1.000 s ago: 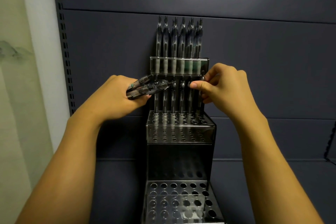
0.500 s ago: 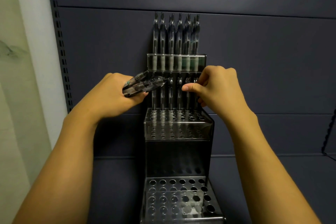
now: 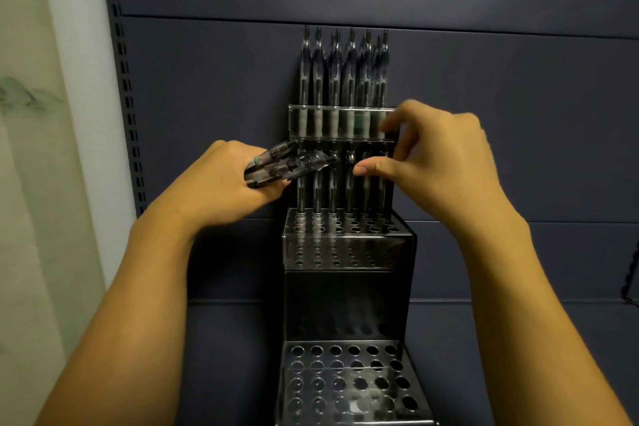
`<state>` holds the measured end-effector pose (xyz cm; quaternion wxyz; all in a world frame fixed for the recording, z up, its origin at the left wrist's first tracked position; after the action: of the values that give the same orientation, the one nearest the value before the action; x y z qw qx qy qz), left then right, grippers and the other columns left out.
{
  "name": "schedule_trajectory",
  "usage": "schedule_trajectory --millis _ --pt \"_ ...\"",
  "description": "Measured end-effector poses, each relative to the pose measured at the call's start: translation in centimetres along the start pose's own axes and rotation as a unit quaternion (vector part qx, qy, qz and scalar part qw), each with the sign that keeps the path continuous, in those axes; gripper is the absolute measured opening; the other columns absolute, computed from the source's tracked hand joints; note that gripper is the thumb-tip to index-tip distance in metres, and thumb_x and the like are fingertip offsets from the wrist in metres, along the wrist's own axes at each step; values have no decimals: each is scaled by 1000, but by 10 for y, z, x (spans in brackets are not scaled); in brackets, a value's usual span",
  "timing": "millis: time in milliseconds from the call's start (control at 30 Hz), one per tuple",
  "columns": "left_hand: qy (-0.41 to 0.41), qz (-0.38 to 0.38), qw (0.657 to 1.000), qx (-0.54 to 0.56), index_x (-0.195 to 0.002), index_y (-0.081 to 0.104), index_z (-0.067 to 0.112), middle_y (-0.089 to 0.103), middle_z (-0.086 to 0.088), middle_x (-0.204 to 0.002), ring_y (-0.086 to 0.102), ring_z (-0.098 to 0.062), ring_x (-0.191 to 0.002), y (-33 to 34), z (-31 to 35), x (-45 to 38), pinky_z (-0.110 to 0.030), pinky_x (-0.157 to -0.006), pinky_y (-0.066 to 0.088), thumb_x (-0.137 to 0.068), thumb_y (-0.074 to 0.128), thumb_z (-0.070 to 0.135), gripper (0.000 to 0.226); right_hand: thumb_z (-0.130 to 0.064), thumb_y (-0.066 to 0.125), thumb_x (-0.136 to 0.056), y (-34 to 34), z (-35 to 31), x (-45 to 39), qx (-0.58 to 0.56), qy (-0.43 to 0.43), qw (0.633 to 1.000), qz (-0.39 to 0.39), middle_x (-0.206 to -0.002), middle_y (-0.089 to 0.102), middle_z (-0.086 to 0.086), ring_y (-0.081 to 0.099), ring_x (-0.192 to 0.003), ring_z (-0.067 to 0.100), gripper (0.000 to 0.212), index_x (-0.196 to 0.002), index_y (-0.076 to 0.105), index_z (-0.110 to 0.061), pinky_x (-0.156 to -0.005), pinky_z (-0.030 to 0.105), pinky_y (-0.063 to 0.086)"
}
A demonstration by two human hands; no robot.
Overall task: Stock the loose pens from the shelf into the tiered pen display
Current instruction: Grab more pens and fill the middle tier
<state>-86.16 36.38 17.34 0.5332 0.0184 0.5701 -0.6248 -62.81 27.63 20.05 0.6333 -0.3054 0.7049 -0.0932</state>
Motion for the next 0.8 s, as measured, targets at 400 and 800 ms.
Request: schedule_trajectory --millis 400,800 --pt "-23 -41 999 -9 -72 64 8 60 -8 -63 45 -10 -49 3 1 -1 -23 -46 34 -88 73 26 26 8 75 -84 26 -31 6 -301 -204 930 -61 -94 65 7 65 -81 26 21 -100 77 -5 -60 36 58" --pt "-72 44 996 -21 -66 62 14 54 -1 -56 42 -6 -46 -24 -26 9 -30 -52 35 -91 71 27 30 -11 72 -89 6 -12 1 -569 -51 817 78 -89 72 16 72 -79 30 11 -97 68 -5 -67 35 59"
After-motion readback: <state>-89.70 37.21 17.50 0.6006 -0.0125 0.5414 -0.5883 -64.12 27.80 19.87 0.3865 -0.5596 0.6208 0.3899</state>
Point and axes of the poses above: each hand's wrist, its own x-axis away from the middle knuckle, its own y-axis out of the palm, z = x × y, the point moved 4 cm from there along -x, towards the middle knuckle
